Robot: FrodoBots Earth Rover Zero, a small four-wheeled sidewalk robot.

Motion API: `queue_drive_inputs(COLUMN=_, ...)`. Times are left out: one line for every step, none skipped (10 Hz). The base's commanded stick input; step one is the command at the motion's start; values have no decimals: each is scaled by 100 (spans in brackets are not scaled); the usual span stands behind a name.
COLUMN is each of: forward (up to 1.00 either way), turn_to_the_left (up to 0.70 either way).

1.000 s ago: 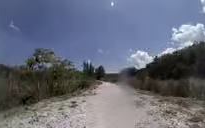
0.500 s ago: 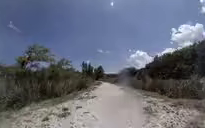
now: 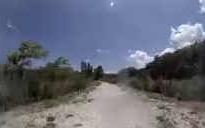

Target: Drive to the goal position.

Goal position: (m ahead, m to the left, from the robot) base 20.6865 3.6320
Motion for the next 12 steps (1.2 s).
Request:
queue_drive_inputs(forward=85, turn_to_the_left=-1)
queue_drive_inputs(forward=85, turn_to_the_left=-1)
queue_drive_inputs(forward=85, turn_to_the_left=-1)
queue_drive_inputs(forward=85, turn_to_the_left=-1)
queue_drive_inputs(forward=85, turn_to_the_left=-1)
queue_drive_inputs(forward=85, turn_to_the_left=-1)
queue_drive_inputs(forward=85, turn_to_the_left=-1)
queue_drive_inputs(forward=85, turn_to_the_left=-1)
queue_drive_inputs(forward=85, turn_to_the_left=-1)
queue_drive_inputs(forward=85, turn_to_the_left=-1)
queue_drive_inputs(forward=85, turn_to_the_left=-1)
queue_drive_inputs(forward=85, turn_to_the_left=-1)
